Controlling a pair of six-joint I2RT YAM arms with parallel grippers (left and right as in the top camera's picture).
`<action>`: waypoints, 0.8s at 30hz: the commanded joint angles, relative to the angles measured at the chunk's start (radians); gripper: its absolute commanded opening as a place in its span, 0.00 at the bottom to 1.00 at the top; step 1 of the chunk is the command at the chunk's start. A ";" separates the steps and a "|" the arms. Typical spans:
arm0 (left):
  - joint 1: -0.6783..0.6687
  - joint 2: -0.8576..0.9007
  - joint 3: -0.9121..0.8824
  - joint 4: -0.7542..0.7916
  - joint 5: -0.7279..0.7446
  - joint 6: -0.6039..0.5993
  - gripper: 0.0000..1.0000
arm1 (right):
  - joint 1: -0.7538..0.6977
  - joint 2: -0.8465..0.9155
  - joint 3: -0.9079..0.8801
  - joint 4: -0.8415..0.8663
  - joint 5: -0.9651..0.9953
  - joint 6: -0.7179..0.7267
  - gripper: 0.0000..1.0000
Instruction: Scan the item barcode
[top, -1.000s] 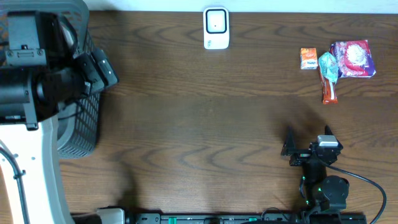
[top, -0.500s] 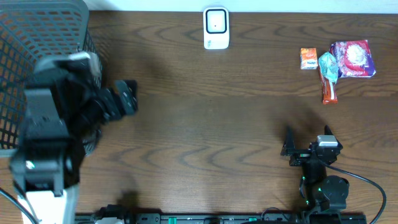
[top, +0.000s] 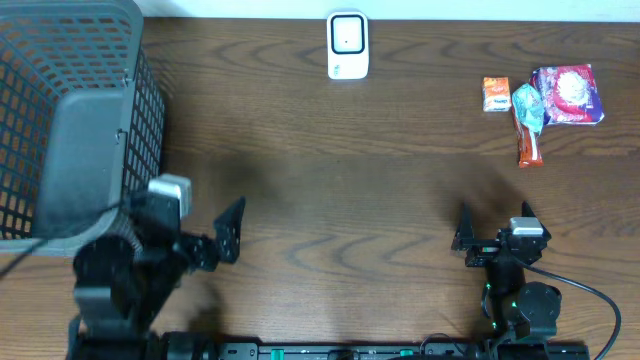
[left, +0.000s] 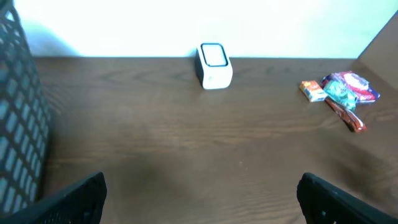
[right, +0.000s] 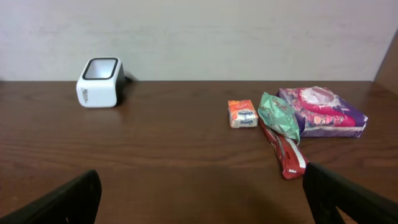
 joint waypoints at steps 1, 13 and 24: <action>-0.003 -0.056 -0.016 -0.032 -0.006 0.024 0.98 | -0.005 -0.006 -0.002 -0.004 -0.006 -0.014 0.99; 0.000 -0.145 -0.100 -0.048 -0.021 0.042 0.98 | -0.005 -0.006 -0.002 -0.004 -0.006 -0.014 0.99; 0.000 -0.312 -0.313 0.114 -0.021 0.095 0.98 | -0.005 -0.006 -0.002 -0.004 -0.006 -0.014 0.99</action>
